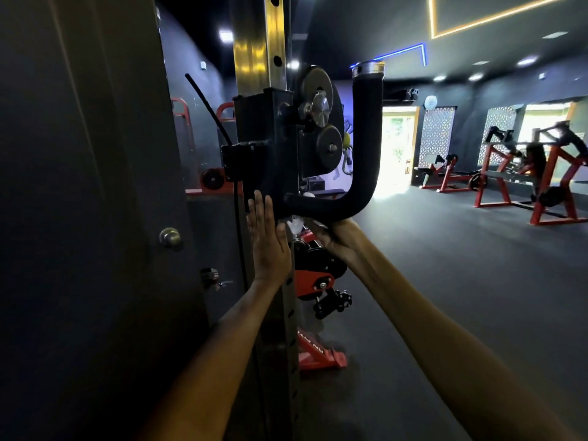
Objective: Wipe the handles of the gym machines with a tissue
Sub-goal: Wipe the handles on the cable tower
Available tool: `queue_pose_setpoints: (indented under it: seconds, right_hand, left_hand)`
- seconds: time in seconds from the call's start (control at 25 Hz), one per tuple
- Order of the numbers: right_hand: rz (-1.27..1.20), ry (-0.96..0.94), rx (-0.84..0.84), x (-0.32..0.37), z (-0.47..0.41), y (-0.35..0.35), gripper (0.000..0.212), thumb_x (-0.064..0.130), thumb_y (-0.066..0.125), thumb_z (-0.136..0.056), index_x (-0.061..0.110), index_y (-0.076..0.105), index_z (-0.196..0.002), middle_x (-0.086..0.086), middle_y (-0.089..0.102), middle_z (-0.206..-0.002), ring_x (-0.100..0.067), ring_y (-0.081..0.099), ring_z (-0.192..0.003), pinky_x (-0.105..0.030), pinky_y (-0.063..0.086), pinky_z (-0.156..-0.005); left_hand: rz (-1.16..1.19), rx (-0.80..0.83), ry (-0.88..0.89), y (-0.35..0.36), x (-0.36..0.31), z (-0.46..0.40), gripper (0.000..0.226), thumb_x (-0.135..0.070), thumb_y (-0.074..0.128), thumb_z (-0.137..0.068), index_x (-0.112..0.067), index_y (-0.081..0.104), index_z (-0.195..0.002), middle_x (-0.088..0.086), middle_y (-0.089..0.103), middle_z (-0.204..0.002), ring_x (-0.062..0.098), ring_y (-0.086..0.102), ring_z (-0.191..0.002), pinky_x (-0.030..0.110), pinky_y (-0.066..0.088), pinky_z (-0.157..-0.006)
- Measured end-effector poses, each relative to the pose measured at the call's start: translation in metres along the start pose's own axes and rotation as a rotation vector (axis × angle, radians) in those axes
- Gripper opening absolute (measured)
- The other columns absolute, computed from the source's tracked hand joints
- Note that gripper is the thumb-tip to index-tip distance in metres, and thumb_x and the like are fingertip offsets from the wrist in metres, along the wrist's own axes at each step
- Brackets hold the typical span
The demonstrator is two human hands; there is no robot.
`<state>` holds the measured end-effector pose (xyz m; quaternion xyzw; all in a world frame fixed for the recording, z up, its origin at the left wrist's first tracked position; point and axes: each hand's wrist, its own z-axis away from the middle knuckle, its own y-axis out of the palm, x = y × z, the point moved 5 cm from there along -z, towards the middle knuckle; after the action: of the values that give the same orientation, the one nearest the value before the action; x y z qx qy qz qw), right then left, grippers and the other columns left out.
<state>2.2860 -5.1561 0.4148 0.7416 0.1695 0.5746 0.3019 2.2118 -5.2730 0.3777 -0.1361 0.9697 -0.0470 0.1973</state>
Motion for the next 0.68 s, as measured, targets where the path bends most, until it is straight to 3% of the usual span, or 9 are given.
queue_pose_setpoints:
  seconds: [0.12,0.24,0.28,0.36,0.44,0.48,0.6,0.68]
  right_hand:
    - [-0.071,0.026,-0.077,0.016,0.033,-0.018,0.018,-0.012,0.045,-0.088,-0.005,0.061,-0.092,-0.017,0.067,-0.088,-0.018,0.070,-0.069,-0.022,0.057,-0.060]
    - [-0.044,-0.165,-0.207,0.040,0.075,-0.017,0.009,-0.004,0.053,-0.088,-0.004,0.061,-0.085,-0.012,0.067,-0.077,-0.013,0.069,-0.061,-0.020,0.056,-0.058]
    - [0.037,-0.360,-0.270,0.054,0.086,-0.015,0.008,0.002,0.057,-0.089,-0.002,0.062,-0.085,-0.010,0.067,-0.074,-0.012,0.067,-0.061,-0.019,0.055,-0.057]
    - [0.490,-0.963,-0.417,0.090,0.112,0.001,0.010,0.009,0.062,-0.087,0.000,0.066,-0.090,-0.009,0.064,-0.080,-0.013,0.062,-0.070,-0.016,0.049,-0.064]
    - [1.115,-1.506,-0.366,0.094,0.124,0.029,0.017,0.003,0.062,-0.085,0.002,0.069,-0.100,-0.011,0.058,-0.088,-0.016,0.053,-0.081,-0.006,0.038,-0.074]
    - [1.333,-1.630,-0.329,0.084,0.121,0.034,0.022,0.002,0.062,-0.084,0.002,0.068,-0.105,-0.011,0.057,-0.089,-0.019,0.050,-0.083,-0.007,0.035,-0.075]
    - [1.544,-1.571,-0.298,0.046,0.105,0.023,0.025,0.000,0.067,-0.082,-0.001,0.067,-0.107,-0.013,0.057,-0.084,-0.025,0.052,-0.077,-0.023,0.042,-0.064]
    - [1.675,-1.396,-0.259,0.010,0.093,0.005,0.027,-0.001,0.071,-0.076,-0.001,0.068,-0.103,-0.012,0.058,-0.086,-0.024,0.056,-0.077,-0.022,0.045,-0.062]
  left_hand:
    - [0.011,-0.005,0.029,0.002,0.002,0.000,0.051,-0.034,0.017,-0.105,-0.019,0.004,-0.152,-0.005,-0.006,-0.160,0.025,-0.005,-0.150,0.046,0.007,-0.122]
    - [0.018,-0.013,0.034,0.002,0.003,0.001,0.051,-0.034,0.017,-0.105,-0.021,0.002,-0.152,-0.009,-0.009,-0.160,0.027,-0.004,-0.150,0.049,0.008,-0.121]
    - [0.017,-0.012,0.035,0.002,0.003,0.001,0.052,-0.035,0.017,-0.105,-0.022,0.001,-0.153,-0.008,-0.009,-0.160,0.027,-0.003,-0.150,0.049,0.009,-0.121]
    - [0.007,-0.009,0.028,0.002,0.004,0.000,0.052,-0.034,0.017,-0.105,-0.024,-0.001,-0.152,-0.007,-0.008,-0.160,0.028,-0.002,-0.150,0.047,0.009,-0.121]
    - [0.003,-0.005,0.007,0.002,0.002,0.001,0.053,-0.031,0.020,-0.105,-0.025,-0.002,-0.152,-0.005,-0.007,-0.160,0.027,-0.002,-0.150,0.041,0.006,-0.122]
    - [-0.001,-0.002,-0.005,0.002,0.001,0.002,0.053,-0.030,0.021,-0.105,-0.024,-0.002,-0.152,-0.004,-0.007,-0.160,0.026,-0.002,-0.150,0.037,0.004,-0.122]
    - [-0.021,0.004,-0.033,0.001,0.003,0.003,0.053,-0.033,0.019,-0.105,-0.019,-0.002,-0.152,-0.002,-0.006,-0.161,0.024,-0.003,-0.150,0.031,0.002,-0.122]
    - [-0.036,0.011,-0.035,0.000,0.001,0.003,0.054,-0.036,0.017,-0.105,-0.015,0.000,-0.152,0.001,-0.004,-0.161,0.024,-0.003,-0.150,0.032,0.003,-0.122]
